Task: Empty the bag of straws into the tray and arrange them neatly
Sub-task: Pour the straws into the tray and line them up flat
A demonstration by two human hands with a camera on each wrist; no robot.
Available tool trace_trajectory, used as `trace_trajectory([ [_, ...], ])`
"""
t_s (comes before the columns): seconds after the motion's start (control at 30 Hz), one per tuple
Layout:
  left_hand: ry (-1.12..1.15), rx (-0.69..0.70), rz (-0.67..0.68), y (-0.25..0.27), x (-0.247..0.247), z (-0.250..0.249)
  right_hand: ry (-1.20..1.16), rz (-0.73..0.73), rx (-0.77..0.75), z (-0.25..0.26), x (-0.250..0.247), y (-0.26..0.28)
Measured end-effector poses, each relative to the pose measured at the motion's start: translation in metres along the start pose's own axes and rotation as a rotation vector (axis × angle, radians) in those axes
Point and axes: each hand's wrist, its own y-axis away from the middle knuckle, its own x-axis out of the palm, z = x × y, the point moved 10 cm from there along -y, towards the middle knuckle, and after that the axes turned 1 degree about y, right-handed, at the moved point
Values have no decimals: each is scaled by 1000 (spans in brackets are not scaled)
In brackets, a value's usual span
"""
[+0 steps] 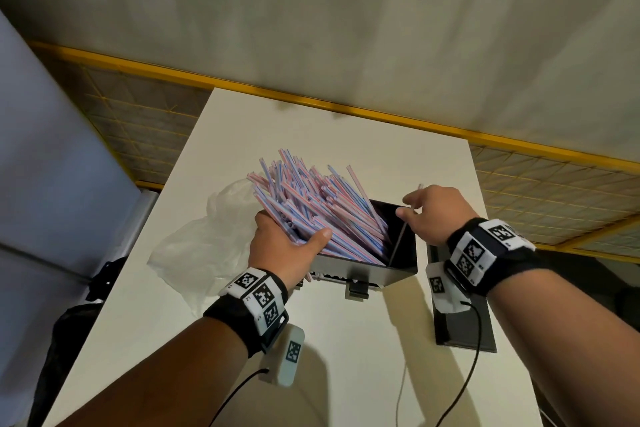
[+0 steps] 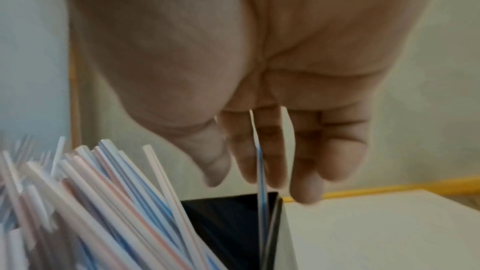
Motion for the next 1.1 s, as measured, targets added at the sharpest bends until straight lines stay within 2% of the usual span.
trace_trajectory([
  [0.13, 18, -14, 9, 0, 0, 1, -62, -221, -184, 39, -37, 8],
  [0.2, 46, -21, 14, 0, 0, 1, -146, -162, -296, 65, -35, 16],
  [0.27, 81, -34, 29, 0, 1, 3, -242, -54, -338, 82, -20, 23],
  [0.33, 130, -45, 41, -1, 1, 5, -357, -95, -273, 77, -15, 24],
  [0.4, 168, -45, 61, -1, 0, 5, -347, -133, -131, 56, -6, 20],
  [0.47, 195, -31, 73, -3, 0, 5, -207, 9, -26, 44, 20, 18],
  [0.53, 214, -29, 75, -3, 1, 7, -92, 171, -18, 46, 50, 15],
  [0.57, 219, -26, 74, -4, 2, 7, -66, 200, -28, 50, 60, 12],
  [0.77, 235, -4, 98, -1, 3, 3, 0, 217, -104, 69, 78, -4],
  [0.83, 218, -6, 113, -1, 3, 3, 59, 189, -170, 76, 72, -5],
  [0.97, 161, -1, 105, -4, 2, 6, 45, 33, -264, 93, 43, -4],
  [1.1, 138, -9, 124, -3, 1, 3, -11, -36, -116, 74, 24, 2],
])
